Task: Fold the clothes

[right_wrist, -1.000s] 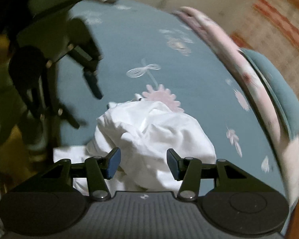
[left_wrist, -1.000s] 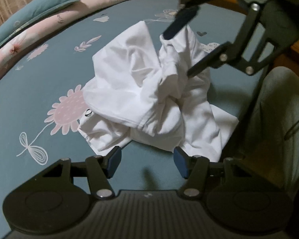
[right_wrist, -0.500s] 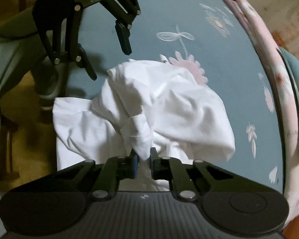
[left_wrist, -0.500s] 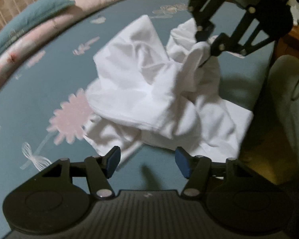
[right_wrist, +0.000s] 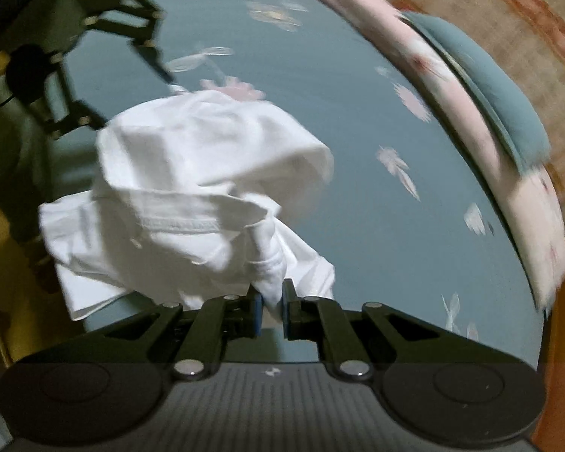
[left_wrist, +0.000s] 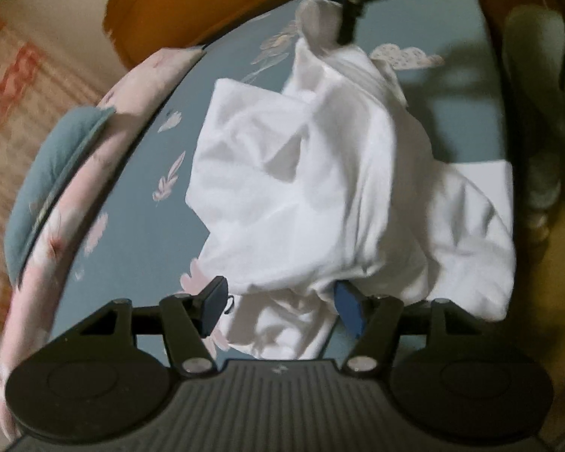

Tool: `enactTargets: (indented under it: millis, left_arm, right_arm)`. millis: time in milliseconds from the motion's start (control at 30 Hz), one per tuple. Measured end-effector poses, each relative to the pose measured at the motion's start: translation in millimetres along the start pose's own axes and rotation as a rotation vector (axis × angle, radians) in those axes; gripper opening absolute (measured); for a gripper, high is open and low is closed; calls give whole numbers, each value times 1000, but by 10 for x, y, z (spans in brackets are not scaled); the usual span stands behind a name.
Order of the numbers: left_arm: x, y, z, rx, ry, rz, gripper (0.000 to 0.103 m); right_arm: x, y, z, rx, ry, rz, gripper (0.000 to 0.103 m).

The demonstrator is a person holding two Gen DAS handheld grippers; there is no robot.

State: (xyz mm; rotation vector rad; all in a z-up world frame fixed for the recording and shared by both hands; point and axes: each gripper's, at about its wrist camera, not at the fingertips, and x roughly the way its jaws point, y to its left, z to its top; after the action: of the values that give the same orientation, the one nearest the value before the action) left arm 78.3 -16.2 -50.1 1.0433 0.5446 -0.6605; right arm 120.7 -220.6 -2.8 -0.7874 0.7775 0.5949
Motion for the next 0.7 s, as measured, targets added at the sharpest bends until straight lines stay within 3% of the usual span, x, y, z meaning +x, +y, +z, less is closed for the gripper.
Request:
enactTargets:
  millis: [200, 400, 500, 633, 700]
  left_arm:
    - [13, -124, 27, 211, -17, 91, 65]
    - [-83, -179, 67, 389, 2, 140, 65]
    - [-179, -68, 122, 392, -20, 194, 65]
    - [-122, -106, 226, 352, -99, 138, 69]
    - [-4, -237, 225, 394, -92, 110, 69]
  right_arm:
    - [73, -210, -175, 136, 26, -46, 11]
    - [95, -186, -214, 159, 16, -44, 11]
    - [87, -179, -223, 167, 14, -36, 11]
    - [94, -218, -213, 198, 4, -25, 11]
    - [79, -237, -219, 217, -1, -18, 11]
